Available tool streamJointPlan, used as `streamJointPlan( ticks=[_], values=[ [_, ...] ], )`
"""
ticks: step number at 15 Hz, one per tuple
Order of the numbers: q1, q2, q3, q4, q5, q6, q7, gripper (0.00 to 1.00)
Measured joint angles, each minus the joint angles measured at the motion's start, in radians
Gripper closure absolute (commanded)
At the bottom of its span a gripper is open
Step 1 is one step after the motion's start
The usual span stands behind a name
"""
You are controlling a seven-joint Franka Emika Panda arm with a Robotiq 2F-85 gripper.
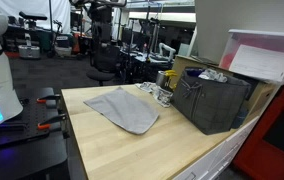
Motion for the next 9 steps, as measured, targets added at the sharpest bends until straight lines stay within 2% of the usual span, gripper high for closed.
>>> streamJointPlan(
  ticks=[9],
  values=[
    [0.008,0.014,0.013,0.0,0.005,0.004,0.009,0.0]
  ],
)
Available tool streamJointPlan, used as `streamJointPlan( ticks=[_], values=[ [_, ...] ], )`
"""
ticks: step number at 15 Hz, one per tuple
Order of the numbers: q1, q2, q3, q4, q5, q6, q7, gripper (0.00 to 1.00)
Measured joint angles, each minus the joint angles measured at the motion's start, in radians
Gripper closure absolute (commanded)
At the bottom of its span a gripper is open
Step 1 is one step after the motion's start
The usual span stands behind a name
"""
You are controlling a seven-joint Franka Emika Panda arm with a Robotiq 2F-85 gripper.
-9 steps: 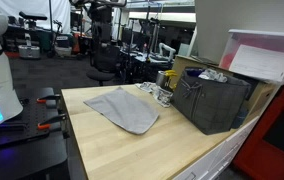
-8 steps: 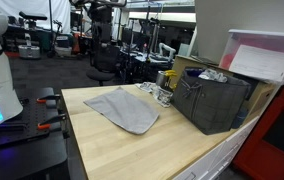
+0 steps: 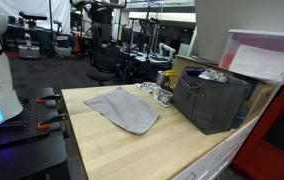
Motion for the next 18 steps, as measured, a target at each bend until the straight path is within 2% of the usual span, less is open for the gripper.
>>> streamJointPlan(
  ticks=[4,10,18],
  values=[
    [0.051,0.093,0.068,0.015,0.056,0.09,0.086,0.0],
    [0.114,0.356,0.174,0.121,0.081,0.247,0.213,0.0],
    [0.182,0.696,0.217,0.357,0.066,0.291,0.234,0.0]
  ],
)
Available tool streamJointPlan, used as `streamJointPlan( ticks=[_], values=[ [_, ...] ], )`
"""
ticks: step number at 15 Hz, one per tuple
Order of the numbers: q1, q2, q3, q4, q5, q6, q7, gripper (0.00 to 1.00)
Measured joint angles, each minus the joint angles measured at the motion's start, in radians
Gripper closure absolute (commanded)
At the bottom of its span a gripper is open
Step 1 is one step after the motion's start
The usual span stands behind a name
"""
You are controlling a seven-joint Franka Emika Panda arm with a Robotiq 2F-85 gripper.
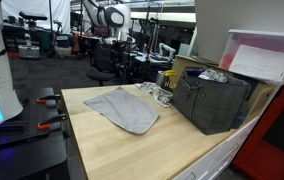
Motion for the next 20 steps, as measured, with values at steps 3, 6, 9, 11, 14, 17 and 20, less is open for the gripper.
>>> streamJointPlan(
  ticks=[3,6,9,11,14,17,20],
  values=[
    [0.031,0.104,0.002,0.079,-0.029,0.0,0.018,0.0],
    [0.069,0.202,0.002,0.167,-0.071,-0.001,0.055,0.0],
    [0.113,0.298,0.001,0.271,-0.099,-0.003,0.086,0.0],
    [0.14,0.366,-0.003,0.349,-0.112,-0.004,0.106,0.0],
    [0.173,0.476,-0.014,0.467,-0.114,-0.007,0.131,0.0],
    [0.204,0.592,-0.038,0.574,-0.114,-0.011,0.161,0.0],
    [0.224,0.704,-0.061,0.669,-0.112,-0.019,0.199,0.0]
  ],
)
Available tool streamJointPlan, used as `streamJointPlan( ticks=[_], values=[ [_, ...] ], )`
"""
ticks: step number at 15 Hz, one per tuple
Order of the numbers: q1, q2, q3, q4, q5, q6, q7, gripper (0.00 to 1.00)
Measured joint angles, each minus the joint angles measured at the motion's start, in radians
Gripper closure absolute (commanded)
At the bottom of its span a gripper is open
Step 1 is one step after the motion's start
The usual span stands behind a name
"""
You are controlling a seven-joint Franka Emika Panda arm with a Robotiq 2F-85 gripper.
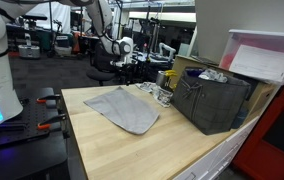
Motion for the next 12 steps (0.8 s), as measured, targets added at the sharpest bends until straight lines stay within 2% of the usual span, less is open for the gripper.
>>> streamJointPlan(
  ticks=[5,8,12],
  values=[
    [0.006,0.125,0.016,0.144,0.077,-0.065,0.016,0.0],
    [0.008,0.151,0.039,0.211,0.14,-0.123,0.018,0.0],
    [0.022,0.189,0.031,0.263,0.15,-0.143,0.045,0.0]
  ],
)
